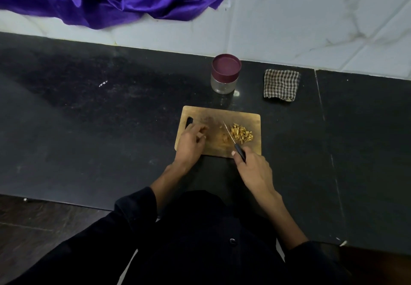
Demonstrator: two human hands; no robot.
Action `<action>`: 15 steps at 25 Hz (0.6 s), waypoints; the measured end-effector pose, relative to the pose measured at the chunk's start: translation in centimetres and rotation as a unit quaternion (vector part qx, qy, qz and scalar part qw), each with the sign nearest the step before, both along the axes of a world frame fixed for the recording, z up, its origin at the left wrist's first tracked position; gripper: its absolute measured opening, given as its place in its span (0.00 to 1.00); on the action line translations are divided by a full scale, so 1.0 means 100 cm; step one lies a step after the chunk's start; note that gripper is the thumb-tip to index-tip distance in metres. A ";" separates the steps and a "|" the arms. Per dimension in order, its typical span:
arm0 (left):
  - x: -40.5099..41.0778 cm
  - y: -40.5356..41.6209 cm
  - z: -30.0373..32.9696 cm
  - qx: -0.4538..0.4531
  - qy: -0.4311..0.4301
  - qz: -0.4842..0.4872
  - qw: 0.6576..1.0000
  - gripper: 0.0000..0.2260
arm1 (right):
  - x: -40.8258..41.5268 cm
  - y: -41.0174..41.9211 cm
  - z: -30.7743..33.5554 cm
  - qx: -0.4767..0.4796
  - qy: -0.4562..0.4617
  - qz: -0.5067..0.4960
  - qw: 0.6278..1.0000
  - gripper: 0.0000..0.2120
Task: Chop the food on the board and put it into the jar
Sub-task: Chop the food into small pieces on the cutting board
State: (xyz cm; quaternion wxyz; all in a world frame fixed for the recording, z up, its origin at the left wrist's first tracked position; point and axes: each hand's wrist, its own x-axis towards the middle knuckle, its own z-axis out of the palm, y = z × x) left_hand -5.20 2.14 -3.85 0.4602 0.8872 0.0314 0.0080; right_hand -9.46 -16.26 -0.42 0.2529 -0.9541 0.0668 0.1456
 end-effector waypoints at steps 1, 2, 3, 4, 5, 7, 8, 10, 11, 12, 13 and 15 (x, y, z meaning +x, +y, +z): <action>-0.002 -0.004 0.003 0.022 -0.026 -0.029 0.999 0.15 | -0.003 -0.002 0.000 0.003 -0.005 -0.002 1.000 0.14; -0.003 -0.008 0.004 0.044 -0.049 -0.057 0.996 0.18 | -0.005 -0.004 0.000 0.006 -0.008 -0.003 1.000 0.13; -0.004 -0.011 0.005 0.068 -0.076 -0.082 0.991 0.20 | -0.007 -0.006 0.001 0.007 -0.009 -0.006 1.000 0.13; -0.004 -0.014 0.003 0.099 -0.102 -0.103 0.984 0.21 | -0.009 -0.008 0.000 0.007 -0.012 -0.009 1.000 0.12; -0.003 -0.015 0.000 0.133 -0.123 -0.124 0.976 0.22 | -0.011 -0.009 0.001 0.004 -0.013 -0.010 1.000 0.11; -0.002 -0.017 -0.004 0.195 -0.143 -0.153 0.958 0.24 | -0.012 -0.012 0.002 0.000 -0.013 -0.005 1.000 0.11; -0.003 -0.017 -0.004 0.216 -0.143 -0.161 0.952 0.24 | -0.013 -0.013 0.002 -0.002 -0.014 -0.002 1.000 0.11; -0.003 -0.018 -0.002 0.248 -0.136 -0.171 0.944 0.25 | -0.013 -0.015 0.003 -0.006 -0.016 0.003 1.000 0.11; -0.002 -0.018 -0.001 0.261 -0.132 -0.177 0.940 0.26 | -0.013 -0.015 0.004 -0.009 -0.020 0.008 1.000 0.11; -0.002 -0.017 0.001 0.271 -0.128 -0.182 0.937 0.26 | -0.013 -0.015 0.004 -0.015 -0.024 0.012 1.000 0.11; 0.000 -0.016 0.002 0.279 -0.123 -0.187 0.934 0.26 | -0.012 -0.015 0.005 -0.022 -0.028 0.017 0.999 0.11; 0.003 -0.015 0.004 0.294 -0.111 -0.201 0.928 0.26 | -0.012 -0.014 0.004 -0.033 -0.033 0.028 0.999 0.10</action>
